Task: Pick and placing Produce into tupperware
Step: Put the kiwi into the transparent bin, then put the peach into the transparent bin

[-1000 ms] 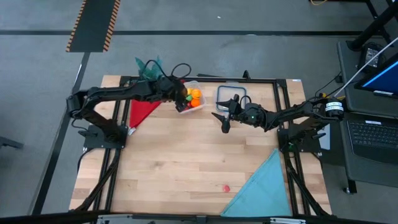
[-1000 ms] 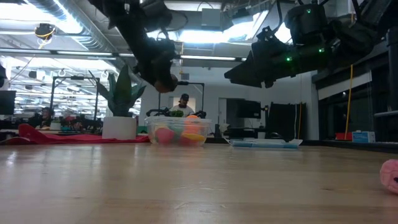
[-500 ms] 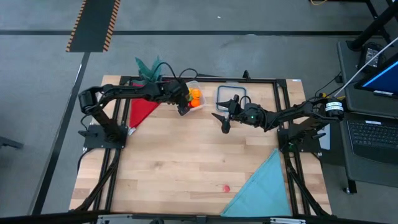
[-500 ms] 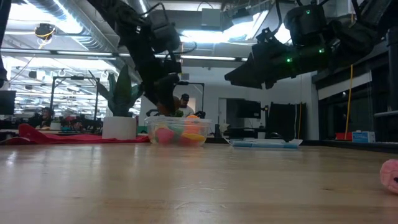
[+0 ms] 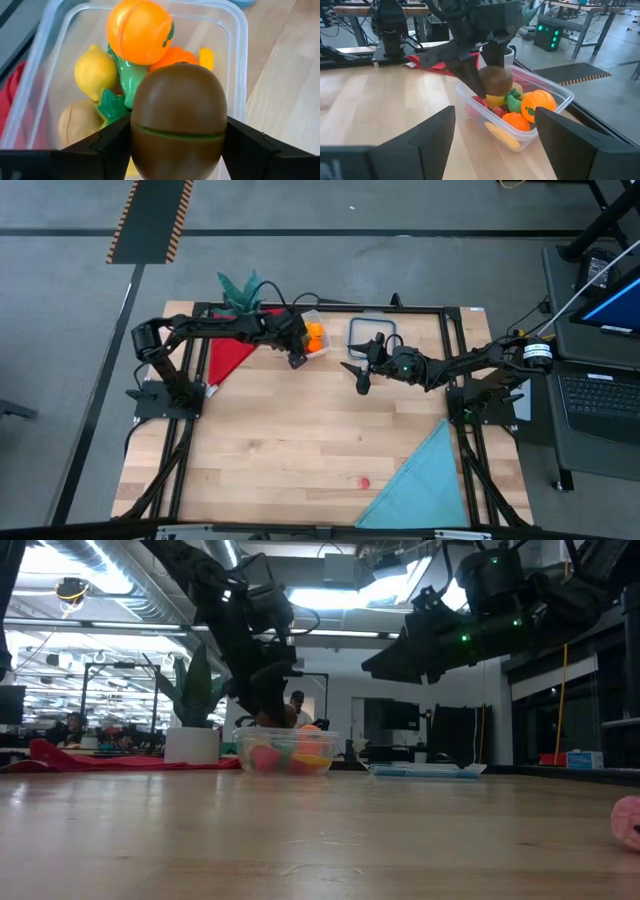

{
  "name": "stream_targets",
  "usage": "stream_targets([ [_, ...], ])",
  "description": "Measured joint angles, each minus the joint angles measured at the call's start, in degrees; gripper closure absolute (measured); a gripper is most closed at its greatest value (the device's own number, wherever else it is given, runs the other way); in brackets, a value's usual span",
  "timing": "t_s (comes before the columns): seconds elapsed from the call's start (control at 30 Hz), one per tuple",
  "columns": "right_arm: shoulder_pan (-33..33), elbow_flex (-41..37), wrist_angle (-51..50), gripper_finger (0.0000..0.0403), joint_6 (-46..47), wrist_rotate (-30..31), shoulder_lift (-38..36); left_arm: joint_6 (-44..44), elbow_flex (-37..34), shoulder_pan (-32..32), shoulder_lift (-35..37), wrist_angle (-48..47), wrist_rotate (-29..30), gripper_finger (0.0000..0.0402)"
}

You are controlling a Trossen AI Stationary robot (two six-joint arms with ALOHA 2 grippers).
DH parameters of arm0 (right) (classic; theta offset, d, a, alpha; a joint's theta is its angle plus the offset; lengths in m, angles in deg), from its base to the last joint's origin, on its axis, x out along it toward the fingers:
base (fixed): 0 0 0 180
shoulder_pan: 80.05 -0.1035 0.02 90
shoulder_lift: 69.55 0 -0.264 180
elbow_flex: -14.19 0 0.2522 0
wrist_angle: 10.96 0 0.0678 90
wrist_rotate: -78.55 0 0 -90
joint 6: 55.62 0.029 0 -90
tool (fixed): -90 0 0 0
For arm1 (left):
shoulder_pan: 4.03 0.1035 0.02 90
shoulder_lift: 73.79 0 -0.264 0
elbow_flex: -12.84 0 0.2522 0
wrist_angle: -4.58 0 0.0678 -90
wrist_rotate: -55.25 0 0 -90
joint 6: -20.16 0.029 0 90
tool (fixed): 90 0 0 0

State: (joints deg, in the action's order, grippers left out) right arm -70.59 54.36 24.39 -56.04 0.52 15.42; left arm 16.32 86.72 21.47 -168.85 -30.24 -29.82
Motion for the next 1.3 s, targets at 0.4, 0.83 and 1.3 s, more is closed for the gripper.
stream_targets([
  [0.4,0.01,0.00,-0.84,0.0128,-0.03,0.00,0.00,-0.05,-0.04,-0.11,-1.10,2.47,0.02,0.0143],
  [0.83,0.01,0.00,-0.84,0.0128,0.08,0.00,0.00,-0.10,-0.04,-0.11,-1.48,2.71,0.04,0.0123],
  [1.3,-0.01,0.00,-0.53,0.0128,-1.62,-0.04,-0.71,3.27,-0.04,-2.63,2.62,3.60,0.24,0.0099],
])
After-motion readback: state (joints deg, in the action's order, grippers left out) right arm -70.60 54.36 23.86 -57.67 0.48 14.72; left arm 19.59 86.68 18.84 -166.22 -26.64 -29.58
